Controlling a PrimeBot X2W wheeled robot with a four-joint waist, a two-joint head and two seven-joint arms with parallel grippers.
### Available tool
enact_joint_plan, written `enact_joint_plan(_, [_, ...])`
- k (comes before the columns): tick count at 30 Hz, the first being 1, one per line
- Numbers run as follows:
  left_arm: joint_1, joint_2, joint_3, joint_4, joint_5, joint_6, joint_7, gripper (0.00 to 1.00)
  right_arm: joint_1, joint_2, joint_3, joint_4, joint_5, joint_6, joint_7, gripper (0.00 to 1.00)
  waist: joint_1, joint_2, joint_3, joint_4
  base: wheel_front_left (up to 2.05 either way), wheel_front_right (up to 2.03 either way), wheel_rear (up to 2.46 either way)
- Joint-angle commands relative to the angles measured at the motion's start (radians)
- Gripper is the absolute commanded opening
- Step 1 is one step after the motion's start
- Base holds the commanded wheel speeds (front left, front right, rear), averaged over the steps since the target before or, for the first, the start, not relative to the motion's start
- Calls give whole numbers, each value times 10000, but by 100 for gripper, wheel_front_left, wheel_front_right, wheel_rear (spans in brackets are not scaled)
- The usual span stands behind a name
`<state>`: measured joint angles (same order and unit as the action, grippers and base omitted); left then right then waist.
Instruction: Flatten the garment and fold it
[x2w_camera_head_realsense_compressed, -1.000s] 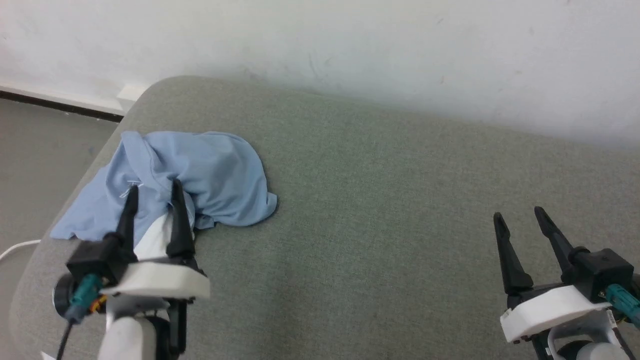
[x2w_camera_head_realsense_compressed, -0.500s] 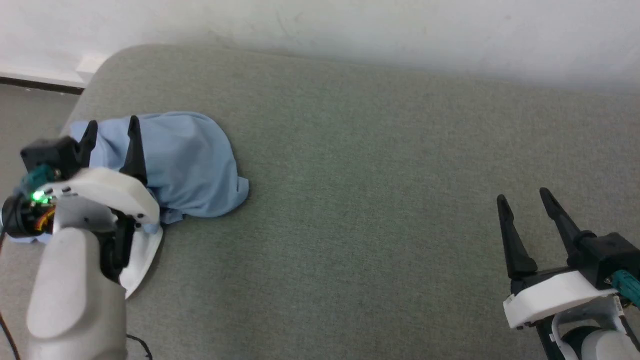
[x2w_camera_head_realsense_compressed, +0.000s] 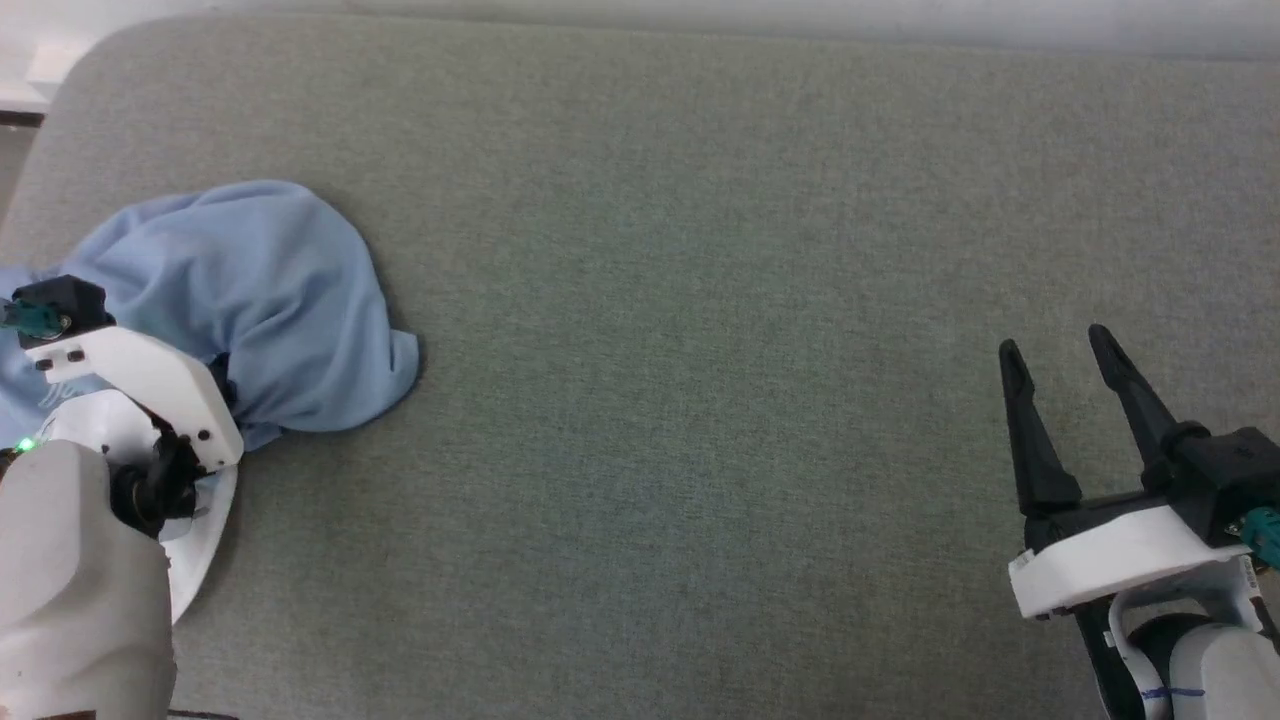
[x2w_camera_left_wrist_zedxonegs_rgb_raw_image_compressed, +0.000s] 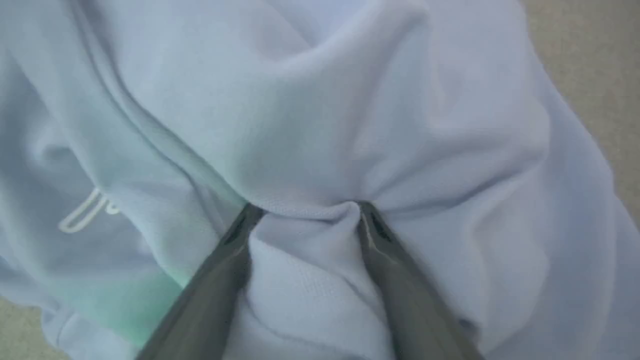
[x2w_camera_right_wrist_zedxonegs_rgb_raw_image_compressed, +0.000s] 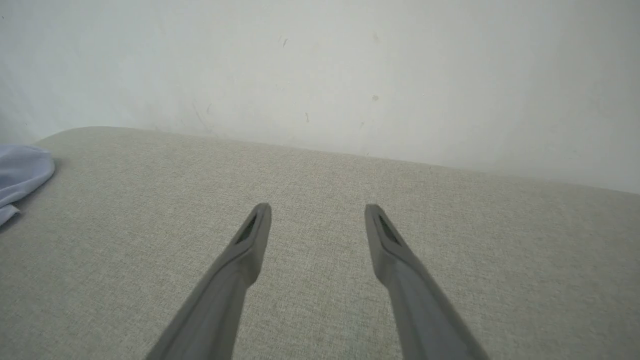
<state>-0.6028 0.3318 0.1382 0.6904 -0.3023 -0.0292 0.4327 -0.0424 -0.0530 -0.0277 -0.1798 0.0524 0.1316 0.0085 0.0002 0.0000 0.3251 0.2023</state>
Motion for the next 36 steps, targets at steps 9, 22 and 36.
enact_joint_plan(9, [-489, 249, -120, 1243, -389, -105, 1348, 0, -332, 8, 7, -115, 104, -8, -3, 100, -2, 0, 367, -98, 0, 0, 0])
enact_joint_plan(22, [-2398, 1189, -944, 381, 754, 209, -2462, 0, 27, 25, -74, 347, 732, -9, -462, 100, -2, 0, -1117, 506, 0, 0, 0])
enact_joint_plan(36, [-4025, 233, -2588, -1461, 1417, -524, -5975, 0, 711, 27, -189, 241, 1370, -9, -651, 100, -2, 0, -2585, -705, 0, 0, 0])
